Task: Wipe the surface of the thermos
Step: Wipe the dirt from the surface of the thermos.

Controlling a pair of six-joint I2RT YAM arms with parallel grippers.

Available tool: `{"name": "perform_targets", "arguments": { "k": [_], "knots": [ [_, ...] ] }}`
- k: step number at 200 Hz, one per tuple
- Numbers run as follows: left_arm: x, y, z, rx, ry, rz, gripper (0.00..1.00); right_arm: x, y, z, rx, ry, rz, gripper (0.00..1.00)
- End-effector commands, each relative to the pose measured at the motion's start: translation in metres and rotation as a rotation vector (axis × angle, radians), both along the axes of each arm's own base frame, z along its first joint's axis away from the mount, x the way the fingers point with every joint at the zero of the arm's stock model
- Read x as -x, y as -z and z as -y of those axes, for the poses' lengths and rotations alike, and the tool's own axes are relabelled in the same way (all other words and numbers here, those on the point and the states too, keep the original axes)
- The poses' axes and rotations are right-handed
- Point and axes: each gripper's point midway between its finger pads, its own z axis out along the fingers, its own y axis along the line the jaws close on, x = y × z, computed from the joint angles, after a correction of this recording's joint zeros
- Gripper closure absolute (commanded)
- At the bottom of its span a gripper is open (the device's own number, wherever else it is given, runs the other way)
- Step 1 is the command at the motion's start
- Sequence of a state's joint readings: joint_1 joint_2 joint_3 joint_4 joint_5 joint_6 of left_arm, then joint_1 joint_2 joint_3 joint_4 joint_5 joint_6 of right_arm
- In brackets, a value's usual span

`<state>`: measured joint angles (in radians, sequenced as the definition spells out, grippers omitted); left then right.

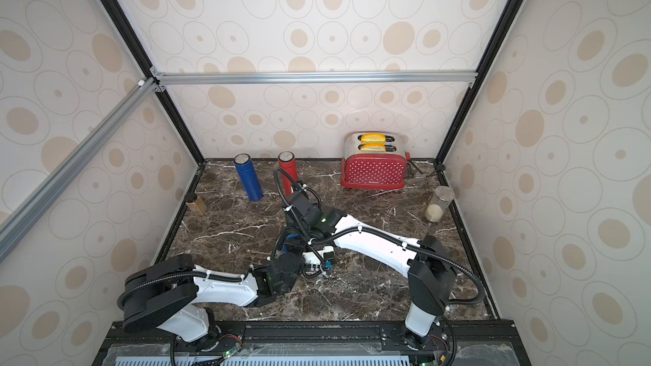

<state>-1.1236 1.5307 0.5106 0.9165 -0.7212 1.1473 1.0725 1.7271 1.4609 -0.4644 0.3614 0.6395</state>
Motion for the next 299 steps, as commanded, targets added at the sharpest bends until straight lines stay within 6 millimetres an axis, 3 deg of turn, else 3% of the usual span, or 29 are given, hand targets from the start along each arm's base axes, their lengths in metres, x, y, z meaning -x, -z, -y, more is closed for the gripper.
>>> {"name": "perform_targets", "arguments": {
  "k": [1,32,80,118,140,181,225,259,299],
  "knots": [
    [-0.008,-0.006,-0.012,-0.069,-0.068,0.029,1.00,0.068,0.108,0.047,0.378,-0.087,-0.377,1.00],
    [-0.013,0.019,-0.020,-0.092,-0.115,0.008,1.00,0.071,0.108,0.049,0.405,-0.094,-0.399,1.00],
    [-0.017,0.084,-0.026,-0.151,-0.168,-0.068,1.00,0.075,0.107,0.050,0.389,-0.102,-0.404,1.00],
    [-0.017,0.111,-0.027,-0.187,-0.176,-0.074,1.00,0.074,0.108,0.051,0.402,-0.102,-0.410,1.00],
    [-0.021,0.103,-0.025,-0.199,-0.189,-0.035,1.00,0.074,0.108,0.050,0.409,-0.103,-0.412,1.00],
    [-0.038,0.027,-0.019,-0.147,-0.331,0.064,1.00,0.074,0.110,0.049,0.406,-0.103,-0.417,1.00],
    [-0.037,-0.007,-0.030,-0.104,-0.368,0.068,1.00,0.075,0.108,0.052,0.402,-0.099,-0.410,1.00],
    [-0.041,0.013,-0.042,-0.114,-0.401,0.048,1.00,0.076,0.109,0.051,0.400,-0.104,-0.416,1.00],
    [-0.037,0.076,-0.049,-0.155,-0.412,-0.016,1.00,0.076,0.113,0.052,0.404,-0.103,-0.424,1.00]
  ]
}}
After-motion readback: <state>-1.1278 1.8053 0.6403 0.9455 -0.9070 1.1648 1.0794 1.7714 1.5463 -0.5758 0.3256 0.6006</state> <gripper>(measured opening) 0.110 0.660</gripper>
